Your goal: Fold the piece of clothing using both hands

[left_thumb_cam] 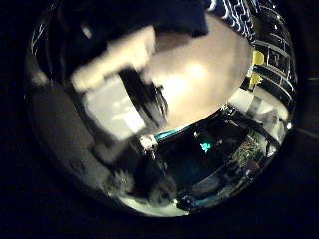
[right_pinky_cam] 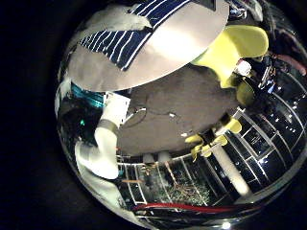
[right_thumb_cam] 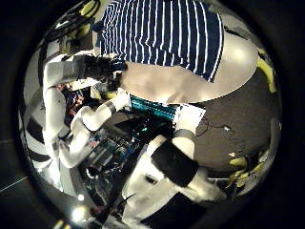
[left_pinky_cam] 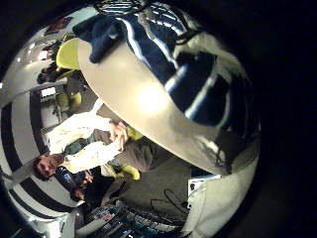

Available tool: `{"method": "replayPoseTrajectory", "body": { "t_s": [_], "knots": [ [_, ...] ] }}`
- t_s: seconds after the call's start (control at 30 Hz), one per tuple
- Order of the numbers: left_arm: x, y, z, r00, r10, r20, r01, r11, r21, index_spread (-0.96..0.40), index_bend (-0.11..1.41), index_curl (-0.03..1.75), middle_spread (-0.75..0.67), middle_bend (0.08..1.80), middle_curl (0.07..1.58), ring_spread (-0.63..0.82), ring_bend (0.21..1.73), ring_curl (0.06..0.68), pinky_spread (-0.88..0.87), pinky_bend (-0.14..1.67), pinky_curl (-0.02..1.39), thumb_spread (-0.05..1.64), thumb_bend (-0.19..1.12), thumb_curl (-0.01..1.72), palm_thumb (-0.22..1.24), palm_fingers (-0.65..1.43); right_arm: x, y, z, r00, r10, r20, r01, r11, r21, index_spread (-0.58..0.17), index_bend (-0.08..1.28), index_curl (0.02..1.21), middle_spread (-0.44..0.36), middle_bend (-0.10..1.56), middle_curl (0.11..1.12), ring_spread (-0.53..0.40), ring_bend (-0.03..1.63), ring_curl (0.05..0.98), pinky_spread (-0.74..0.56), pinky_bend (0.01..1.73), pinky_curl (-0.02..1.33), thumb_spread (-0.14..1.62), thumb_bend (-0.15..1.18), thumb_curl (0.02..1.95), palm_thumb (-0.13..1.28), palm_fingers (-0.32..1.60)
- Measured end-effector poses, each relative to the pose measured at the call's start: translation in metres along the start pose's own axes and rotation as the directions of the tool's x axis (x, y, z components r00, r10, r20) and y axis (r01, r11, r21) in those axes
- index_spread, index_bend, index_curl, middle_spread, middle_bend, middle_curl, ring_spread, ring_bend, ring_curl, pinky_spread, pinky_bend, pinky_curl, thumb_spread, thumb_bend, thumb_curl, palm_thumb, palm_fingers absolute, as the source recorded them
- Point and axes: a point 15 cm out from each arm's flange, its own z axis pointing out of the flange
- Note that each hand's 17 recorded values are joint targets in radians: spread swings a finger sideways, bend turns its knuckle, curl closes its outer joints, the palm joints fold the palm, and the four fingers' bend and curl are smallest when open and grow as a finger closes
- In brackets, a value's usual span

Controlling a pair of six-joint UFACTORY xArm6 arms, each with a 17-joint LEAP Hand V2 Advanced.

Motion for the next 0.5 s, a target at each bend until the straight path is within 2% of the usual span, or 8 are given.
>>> {"method": "replayPoseTrajectory", "body": {
  "t_s": [0.07,0.2,0.37,0.5],
  "knots": [
    [-0.003,-0.001,-0.010,1.000,0.002,0.002,-0.002,1.000,0.012,-0.32,0.43,0.47,-0.35,0.84,0.79,-0.43,1.33,0.428,-0.48,1.22,0.54,1.03,0.14,0.45,0.81,1.10,-0.002,-0.004,0.005,1.000,-0.007,0.001,0.007,1.000,-0.018,-0.326,0.15,0.25,-0.016,0.48,0.37,-0.055,1.01,0.281,0.25,1.09,0.07,1.30,-0.01,0.29,0.51,0.17],
    [-0.008,0.003,-0.032,1.000,0.008,-0.004,-0.008,1.000,-0.015,-0.43,0.52,0.56,-0.43,0.88,0.87,-0.45,1.37,0.460,-0.52,1.28,0.58,1.04,0.11,0.49,0.83,1.05,-0.010,-0.018,0.026,0.999,-0.043,-0.015,0.042,0.997,-0.070,-0.315,0.16,0.26,-0.027,0.49,0.38,-0.081,1.01,0.285,0.19,1.09,0.07,1.25,-0.02,0.30,0.52,0.17],
    [-0.005,0.011,-0.053,0.998,0.046,-0.038,-0.049,0.996,-0.076,-0.52,0.57,0.69,-0.50,0.90,0.95,-0.45,1.41,0.488,-0.54,1.31,0.61,1.05,0.07,0.52,0.85,1.00,-0.009,-0.045,0.058,0.998,-0.059,-0.037,0.057,0.997,-0.045,-0.286,0.18,0.28,-0.049,0.51,0.39,-0.132,1.03,0.291,0.10,1.05,0.04,1.20,-0.02,0.32,0.54,0.23],
    [-0.005,0.011,-0.063,0.997,0.060,-0.045,-0.064,0.993,-0.096,-0.58,0.58,0.78,-0.54,0.91,1.01,-0.45,1.44,0.501,-0.55,1.34,0.63,1.05,0.04,0.54,0.86,0.96,-0.012,-0.058,0.085,0.998,-0.044,-0.050,0.042,0.998,-0.042,-0.271,0.18,0.30,-0.062,0.52,0.40,-0.155,1.03,0.300,0.04,1.04,0.03,1.16,-0.02,0.33,0.54,0.25]
  ]
}}
